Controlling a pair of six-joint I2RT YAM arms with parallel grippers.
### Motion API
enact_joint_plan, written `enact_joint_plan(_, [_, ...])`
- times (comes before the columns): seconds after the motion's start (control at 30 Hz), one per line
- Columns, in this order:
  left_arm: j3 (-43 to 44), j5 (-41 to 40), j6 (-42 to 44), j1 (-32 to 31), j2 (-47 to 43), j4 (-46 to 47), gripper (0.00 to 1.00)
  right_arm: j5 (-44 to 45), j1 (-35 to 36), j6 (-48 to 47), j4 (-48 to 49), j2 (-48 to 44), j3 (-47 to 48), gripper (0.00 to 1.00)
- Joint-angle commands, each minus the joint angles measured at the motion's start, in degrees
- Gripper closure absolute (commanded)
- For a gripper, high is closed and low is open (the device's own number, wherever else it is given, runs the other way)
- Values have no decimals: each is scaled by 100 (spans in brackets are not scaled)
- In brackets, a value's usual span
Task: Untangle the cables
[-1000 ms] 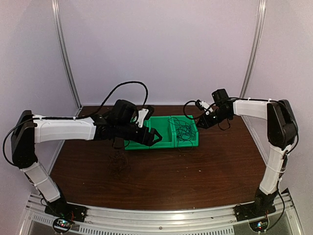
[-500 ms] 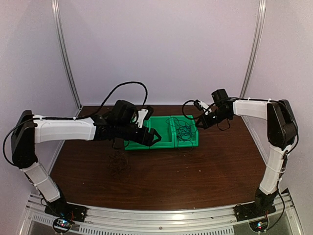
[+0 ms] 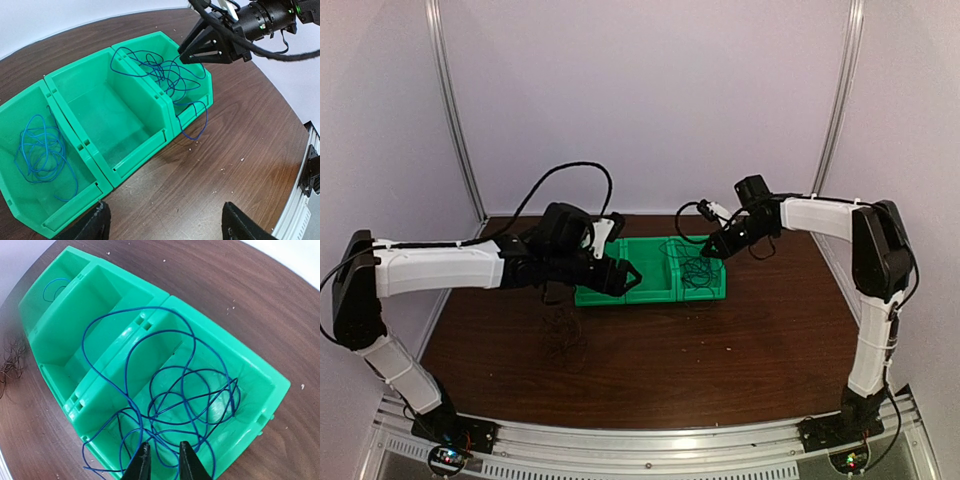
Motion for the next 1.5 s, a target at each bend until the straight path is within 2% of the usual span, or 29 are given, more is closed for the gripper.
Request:
enact_joint_plan(0.0, [-177,-331,117,-11,-424,19,21,185,91,-642,-176,-545,-158,65])
enact_joint_plan(0.1, [-277,-505,177,-13,-605,17,20,382,99,-1246,-79,-1082,-522,50])
enact_joint_plan(0.27, [-338,-517,211,-11,-656,22,19,710,284,-1926,-484,-1218,-654,44])
enact_joint_plan(0.43, [-338,-512,212,-13,-632,21,19,1371,720,-2126,-476,-960,-755,45])
enact_joint_plan(0.7, [-462,-512,204,-13,-765,23,19,2508,1053,-1739,0,-404,-540,51])
enact_joint_plan(0.97, [-516,-513,186,-13,-705,97,19,2752,1143,-1607,50,-230,-332,64])
enact_joint_plan(1.13, [-430,-458,214,-11,-584,124,19,3013,1145,-1457,97,99,-147,79])
enact_joint_plan(1.2, [-418,-440,212,-13,-560,116,19,3032,1145,-1402,23,287,1,90])
enact_joint_plan(1.33, [-462,-424,197,-13,-618,122,19,2997,1152,-1317,-50,567,242,99])
enact_joint_plan(1.47, [-550,-469,162,-13,-705,136,19,2780,1147,-1232,-117,702,322,100])
